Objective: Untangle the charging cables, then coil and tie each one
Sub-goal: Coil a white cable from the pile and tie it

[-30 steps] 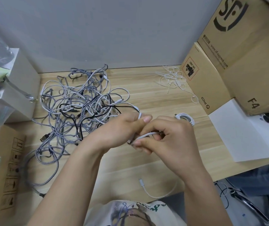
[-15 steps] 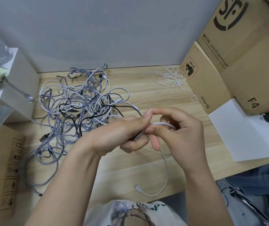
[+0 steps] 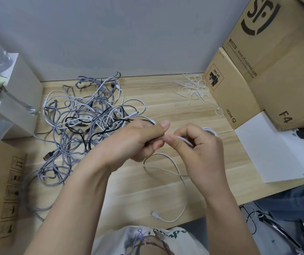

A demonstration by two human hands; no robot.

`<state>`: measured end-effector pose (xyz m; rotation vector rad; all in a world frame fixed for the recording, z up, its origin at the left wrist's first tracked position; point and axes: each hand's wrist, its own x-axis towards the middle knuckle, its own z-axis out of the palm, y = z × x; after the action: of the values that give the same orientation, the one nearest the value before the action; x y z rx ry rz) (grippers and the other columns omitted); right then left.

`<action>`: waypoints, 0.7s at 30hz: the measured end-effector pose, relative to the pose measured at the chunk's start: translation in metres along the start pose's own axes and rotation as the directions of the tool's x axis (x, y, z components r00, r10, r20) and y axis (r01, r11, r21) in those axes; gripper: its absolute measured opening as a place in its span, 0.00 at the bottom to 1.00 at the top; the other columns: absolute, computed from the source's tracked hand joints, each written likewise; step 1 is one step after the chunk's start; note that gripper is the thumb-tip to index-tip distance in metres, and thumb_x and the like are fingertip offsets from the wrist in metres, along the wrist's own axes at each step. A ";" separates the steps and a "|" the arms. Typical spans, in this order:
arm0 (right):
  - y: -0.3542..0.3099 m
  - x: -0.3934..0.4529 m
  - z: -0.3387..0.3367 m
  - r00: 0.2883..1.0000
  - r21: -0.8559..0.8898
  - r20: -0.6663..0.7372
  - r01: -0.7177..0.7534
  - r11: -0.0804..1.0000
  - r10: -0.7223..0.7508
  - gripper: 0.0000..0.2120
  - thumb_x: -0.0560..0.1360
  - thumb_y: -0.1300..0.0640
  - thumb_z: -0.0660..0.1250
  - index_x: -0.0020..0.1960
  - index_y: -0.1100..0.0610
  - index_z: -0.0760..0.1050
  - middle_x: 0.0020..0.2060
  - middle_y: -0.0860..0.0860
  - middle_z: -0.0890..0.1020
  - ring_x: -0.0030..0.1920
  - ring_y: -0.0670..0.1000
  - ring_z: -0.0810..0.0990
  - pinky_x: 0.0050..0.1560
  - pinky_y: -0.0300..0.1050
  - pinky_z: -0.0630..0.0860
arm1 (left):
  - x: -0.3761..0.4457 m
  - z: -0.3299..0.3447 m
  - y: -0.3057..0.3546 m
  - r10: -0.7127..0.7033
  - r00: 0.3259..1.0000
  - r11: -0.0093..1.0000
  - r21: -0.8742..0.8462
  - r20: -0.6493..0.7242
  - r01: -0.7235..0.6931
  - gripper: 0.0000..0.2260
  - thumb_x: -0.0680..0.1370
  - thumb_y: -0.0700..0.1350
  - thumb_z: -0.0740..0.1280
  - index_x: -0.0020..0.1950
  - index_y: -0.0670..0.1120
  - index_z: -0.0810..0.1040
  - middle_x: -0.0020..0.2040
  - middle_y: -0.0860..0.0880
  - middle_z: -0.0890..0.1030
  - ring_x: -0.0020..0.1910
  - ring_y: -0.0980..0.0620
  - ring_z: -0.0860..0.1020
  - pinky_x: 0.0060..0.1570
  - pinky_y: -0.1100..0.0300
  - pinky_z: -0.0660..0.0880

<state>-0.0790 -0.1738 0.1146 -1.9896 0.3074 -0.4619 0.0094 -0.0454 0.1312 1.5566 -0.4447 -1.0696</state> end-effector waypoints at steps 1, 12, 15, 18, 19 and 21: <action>-0.001 0.001 0.000 0.999 0.069 0.031 -0.042 0.997 0.040 0.06 0.66 0.49 0.72 0.37 0.49 0.76 0.26 0.49 0.70 0.27 0.42 0.65 0.31 0.32 0.63 | -0.001 -0.001 0.000 0.001 0.999 1.000 -0.008 0.042 -0.001 0.23 0.73 0.61 0.58 0.29 0.43 0.66 0.21 0.52 0.61 0.20 0.57 0.53 0.20 0.68 0.50; -0.001 -0.001 0.007 0.994 -0.063 0.067 0.092 0.994 -0.088 0.14 0.73 0.42 0.62 0.31 0.46 0.75 0.29 0.50 0.76 0.29 0.42 0.69 0.32 0.33 0.63 | 0.004 0.006 -0.003 0.089 0.995 0.967 -0.235 -0.052 -0.099 0.23 0.74 0.57 0.58 0.22 0.48 0.64 0.19 0.53 0.55 0.20 0.56 0.50 0.22 0.67 0.51; -0.006 -0.001 0.007 0.988 -0.059 -0.007 0.152 0.987 -0.153 0.10 0.74 0.45 0.63 0.35 0.40 0.76 0.29 0.50 0.76 0.31 0.43 0.71 0.34 0.32 0.64 | 0.006 0.009 -0.003 0.124 0.989 0.954 -0.264 -0.085 -0.142 0.23 0.74 0.54 0.61 0.21 0.48 0.67 0.18 0.54 0.58 0.20 0.56 0.52 0.21 0.66 0.58; -0.010 0.000 0.003 0.979 -0.014 -0.053 0.198 0.980 -0.199 0.12 0.76 0.51 0.64 0.34 0.41 0.76 0.31 0.44 0.80 0.35 0.44 0.76 0.39 0.34 0.68 | 0.004 0.008 -0.005 0.178 0.982 0.929 -0.339 0.064 -0.146 0.22 0.77 0.54 0.58 0.24 0.48 0.72 0.18 0.54 0.60 0.21 0.54 0.54 0.27 0.65 0.69; -0.011 0.000 0.003 0.976 -0.005 -0.069 0.208 0.978 -0.208 0.12 0.76 0.52 0.64 0.34 0.41 0.76 0.31 0.42 0.79 0.35 0.44 0.76 0.39 0.34 0.68 | 0.003 0.007 -0.006 0.198 0.974 0.920 -0.362 0.107 -0.147 0.22 0.76 0.54 0.56 0.25 0.48 0.73 0.18 0.53 0.60 0.20 0.55 0.56 0.29 0.64 0.70; -0.011 0.000 0.003 0.969 0.003 -0.116 0.220 0.976 -0.218 0.14 0.76 0.51 0.64 0.32 0.44 0.75 0.29 0.43 0.78 0.34 0.45 0.75 0.39 0.36 0.68 | 0.002 0.007 -0.006 0.226 0.958 0.917 -0.369 0.176 -0.149 0.21 0.77 0.54 0.55 0.27 0.49 0.75 0.19 0.53 0.63 0.20 0.56 0.59 0.29 0.65 0.69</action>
<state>-0.0776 -0.1661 0.1233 -1.9938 0.1547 -0.7193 0.0033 -0.0489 0.1251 1.0625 -0.5079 -1.1024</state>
